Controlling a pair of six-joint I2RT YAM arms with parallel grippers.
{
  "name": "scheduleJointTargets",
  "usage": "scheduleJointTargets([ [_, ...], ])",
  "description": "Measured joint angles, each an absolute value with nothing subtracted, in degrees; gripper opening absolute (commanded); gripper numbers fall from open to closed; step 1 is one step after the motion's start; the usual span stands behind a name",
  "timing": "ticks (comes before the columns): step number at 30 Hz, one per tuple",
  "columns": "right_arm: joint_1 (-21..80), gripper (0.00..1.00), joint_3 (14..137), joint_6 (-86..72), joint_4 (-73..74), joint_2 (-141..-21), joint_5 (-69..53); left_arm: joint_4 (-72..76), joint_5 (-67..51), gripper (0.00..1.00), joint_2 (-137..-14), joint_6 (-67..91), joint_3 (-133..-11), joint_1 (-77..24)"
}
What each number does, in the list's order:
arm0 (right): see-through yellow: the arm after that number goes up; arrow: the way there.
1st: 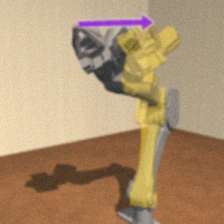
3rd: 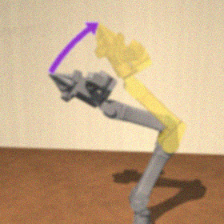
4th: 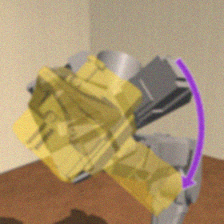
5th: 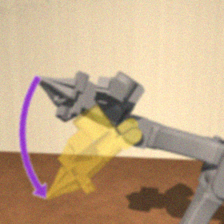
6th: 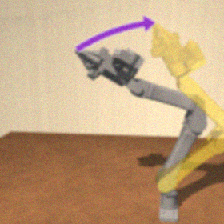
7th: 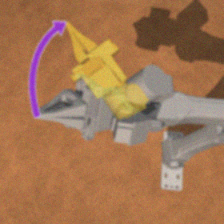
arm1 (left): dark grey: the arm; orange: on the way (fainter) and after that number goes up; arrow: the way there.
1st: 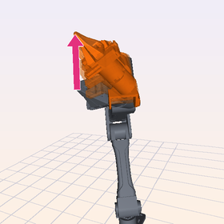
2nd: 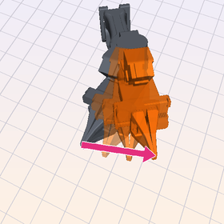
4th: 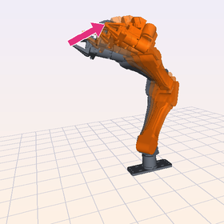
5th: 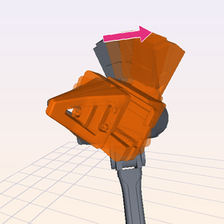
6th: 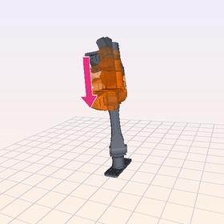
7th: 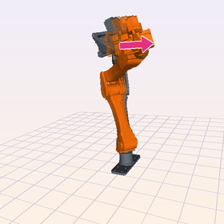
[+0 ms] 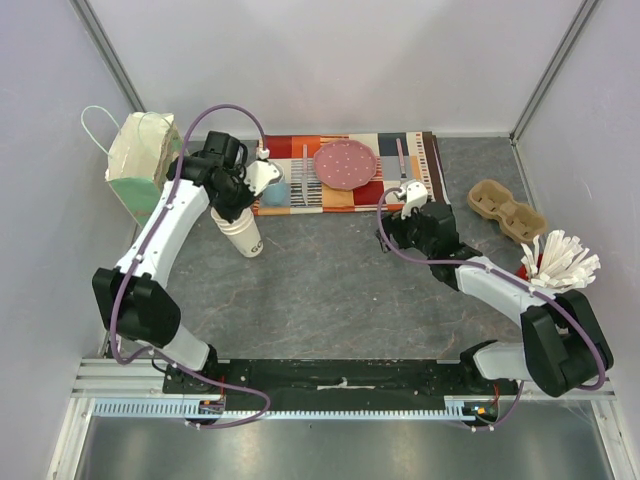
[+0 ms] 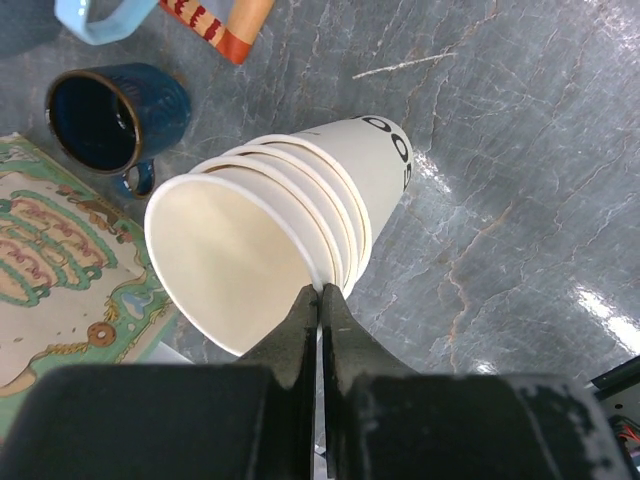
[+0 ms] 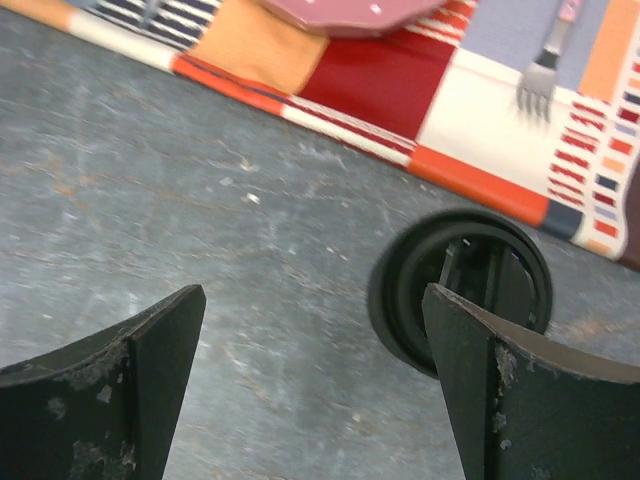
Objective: Pack the takeout coffee
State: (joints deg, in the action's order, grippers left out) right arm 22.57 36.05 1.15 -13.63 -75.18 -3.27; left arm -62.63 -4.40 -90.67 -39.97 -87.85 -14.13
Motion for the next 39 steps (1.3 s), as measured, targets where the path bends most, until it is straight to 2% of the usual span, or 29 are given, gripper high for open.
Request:
scheduleJointTargets([
  [5, 26.83, 0.96, 39.57, -3.84, -15.05, -75.48, -4.36, -62.87, -3.90, 0.02, -88.18, -39.70, -88.73, -14.13],
  [9, 32.23, 0.93, 44.56, -11.49, -21.63, -80.14, -4.78, -62.92, -3.73, 0.02, -87.64, -39.64, -88.82, -14.13],
  [15, 40.56, 0.78, 56.86, -30.76, -32.56, -98.54, -7.68, -61.36, -3.77, 0.02, -87.74, -37.98, -87.18, -14.33],
  [20, 44.05, 0.77, 68.79, -45.04, -32.49, -111.53, -8.19, -59.46, -3.38, 0.02, -87.77, -36.73, -85.17, -15.11],
  [33, 46.00, 0.67, 76.18, -61.58, -36.16, -120.66, -9.02, -57.45, -2.39, 0.02, -87.79, -35.53, -82.41, -18.06],
  [39, 45.91, 0.66, 76.18, -64.90, -36.64, -122.13, -9.43, -57.14, -1.50, 0.02, -88.33, -35.33, -82.41, -18.81],
])
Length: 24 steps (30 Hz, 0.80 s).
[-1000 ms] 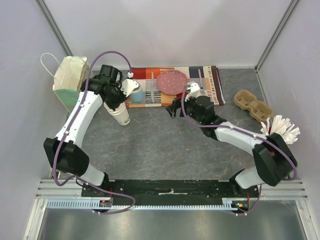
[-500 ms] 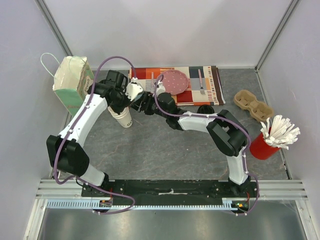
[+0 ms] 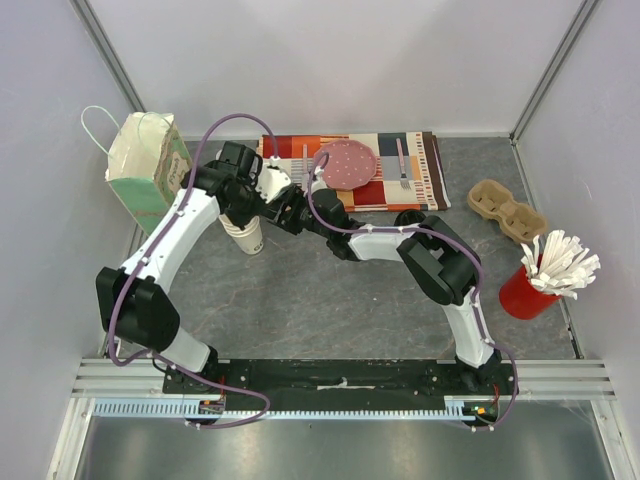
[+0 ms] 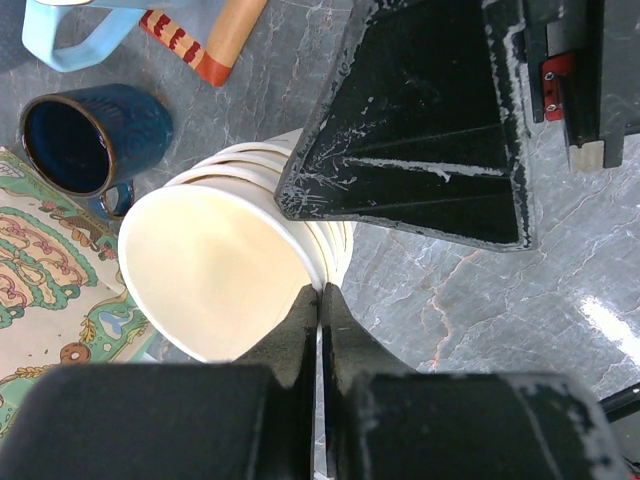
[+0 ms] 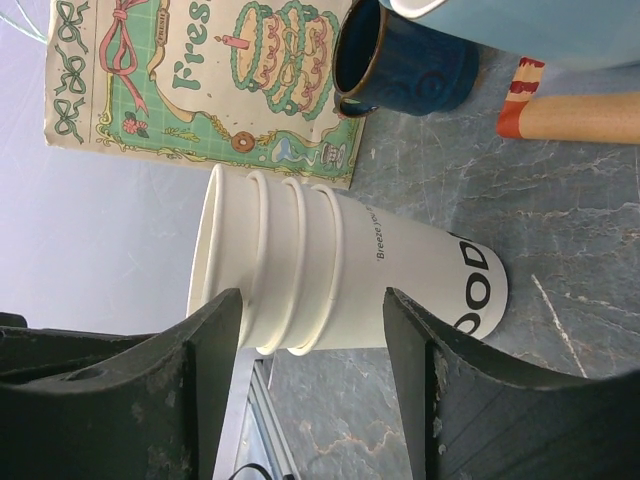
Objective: Pack the takeout coffee
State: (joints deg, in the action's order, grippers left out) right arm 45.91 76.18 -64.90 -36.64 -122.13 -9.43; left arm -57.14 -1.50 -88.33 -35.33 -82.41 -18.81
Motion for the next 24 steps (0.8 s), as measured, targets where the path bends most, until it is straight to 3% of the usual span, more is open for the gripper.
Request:
scheduleJointTargets([
  [24, 45.91, 0.64, 76.01, -66.22, -38.57, -123.94, -10.13, -48.75, 5.15, 0.02, -80.95, -34.76, -78.00, -22.13],
])
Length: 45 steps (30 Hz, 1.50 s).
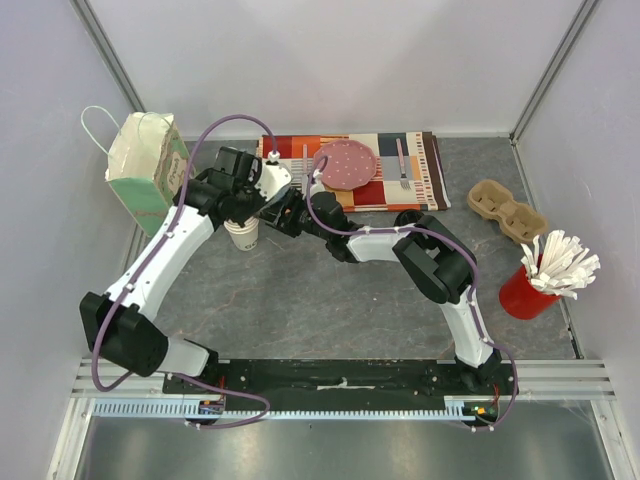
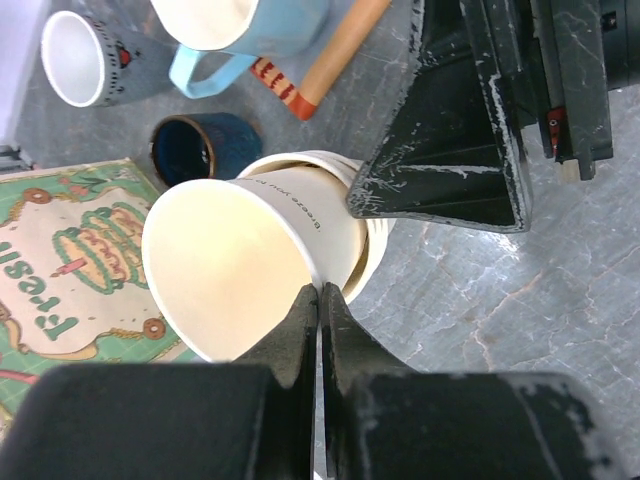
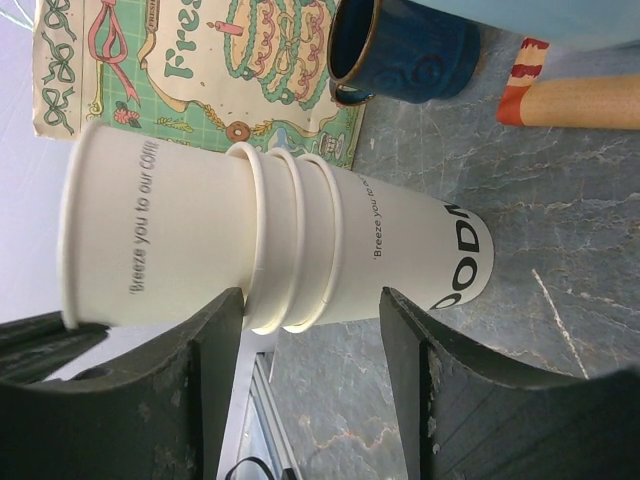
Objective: Pack the takeout coffee
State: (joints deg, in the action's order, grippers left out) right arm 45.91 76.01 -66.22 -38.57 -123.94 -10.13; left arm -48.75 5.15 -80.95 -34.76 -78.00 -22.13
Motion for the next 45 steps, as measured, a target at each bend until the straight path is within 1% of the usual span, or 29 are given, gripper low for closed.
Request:
scheduleJointTargets([
  [6, 45.91, 0.65, 76.34, -63.42, -37.47, -123.48, -9.28, -48.53, 7.11, 0.02, -79.35, -36.07, -79.05, -22.26],
  [17, 45.91, 0.66, 78.17, -57.49, -33.41, -122.61, -8.54, -52.42, 9.63, 0.02, -77.43, -36.99, -85.76, -22.26],
  [24, 45.71, 0.69, 78.94, -55.59, -31.59, -122.26, -8.78, -55.02, 10.41, 0.02, -75.37, -37.17, -89.82, -22.26],
  [27, 45.08, 0.73, 78.94, -55.13, -30.98, -121.49, -9.30, -56.82, 9.72, 0.02, -74.83, -37.15, -92.36, -22.26],
  [29, 44.23, 0.78, 78.91, -54.54, -30.48, -120.29, -9.82, -57.91, 8.01, 0.02, -74.54, -37.08, -94.37, -22.28],
  [31, 43.18, 0.81, 78.91, -53.95, -29.85, -118.61, -10.50, -58.72, 6.17, 0.02, -74.24, -37.08, -96.33, -22.46],
  [34, 40.69, 0.83, 78.22, -53.10, -29.41, -114.65, -11.60, -59.46, 4.36, 0.02, -73.80, -37.04, -97.95, -23.07],
  [39, 34.35, 0.86, 72.86, -49.95, -28.29, -104.57, -12.21, -61.56, 1.30, 0.02, -74.00, -36.62, -98.43, -25.21],
  [42, 29.78, 0.88, 69.04, -46.50, -24.95, -97.76, -11.27, -62.33, -0.69, 0.02, -74.83, -36.12, -98.43, -28.16],
  [45, 24.93, 0.89, 64.99, -42.76, -20.56, -90.98, -9.30, -62.65, -1.69, 0.02, -76.69, -35.55, -98.35, -33.17],
])
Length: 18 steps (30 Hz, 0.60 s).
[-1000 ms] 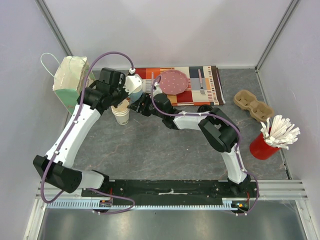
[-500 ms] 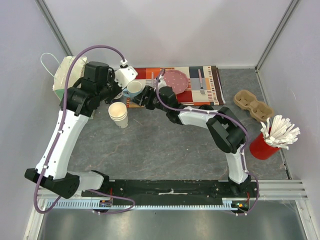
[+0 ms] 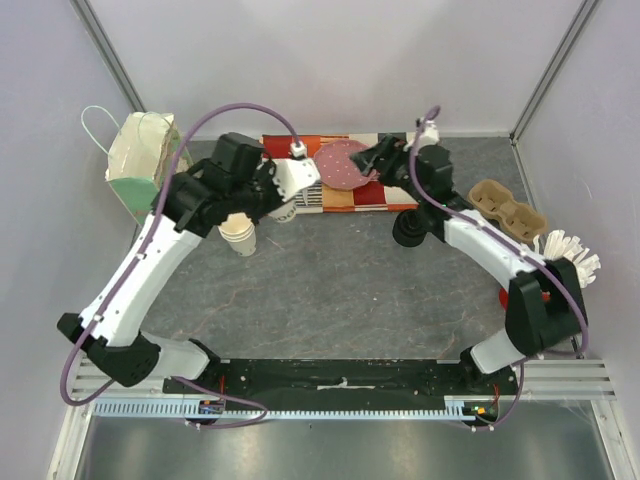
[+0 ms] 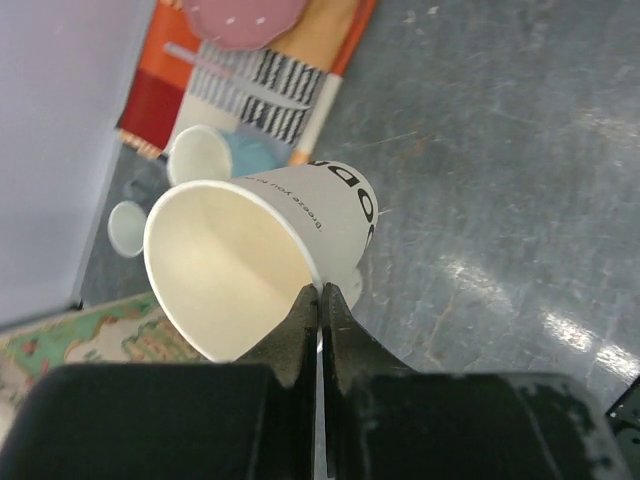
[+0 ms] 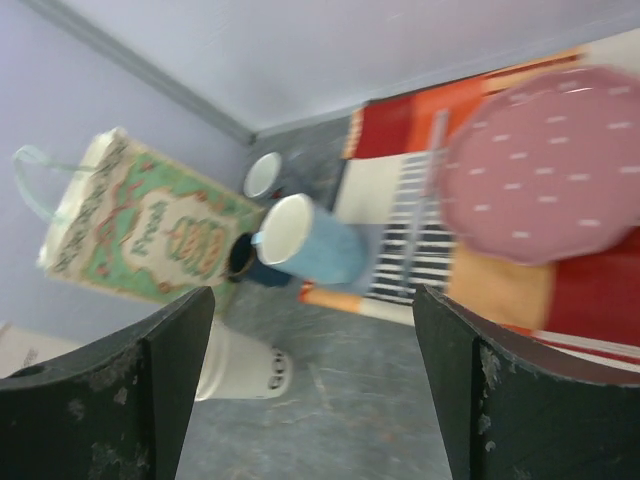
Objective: Pack the takeout coffee
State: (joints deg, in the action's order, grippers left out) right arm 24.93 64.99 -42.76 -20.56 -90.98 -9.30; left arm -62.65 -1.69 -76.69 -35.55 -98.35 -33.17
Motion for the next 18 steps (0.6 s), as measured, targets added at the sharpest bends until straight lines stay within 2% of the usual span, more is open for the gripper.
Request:
scheduleJointTargets([
  [9, 9.76, 0.90, 52.51, -37.36, -12.23, -75.22, -5.69, -57.06, 2.44, 0.02, -84.77, -34.96, -90.87, -49.19],
  [18, 7.53, 0.90, 50.04, -36.07, -9.28, -73.52, -5.74, -47.59, 5.96, 0.02, -94.85, -34.98, -82.26, -56.64],
])
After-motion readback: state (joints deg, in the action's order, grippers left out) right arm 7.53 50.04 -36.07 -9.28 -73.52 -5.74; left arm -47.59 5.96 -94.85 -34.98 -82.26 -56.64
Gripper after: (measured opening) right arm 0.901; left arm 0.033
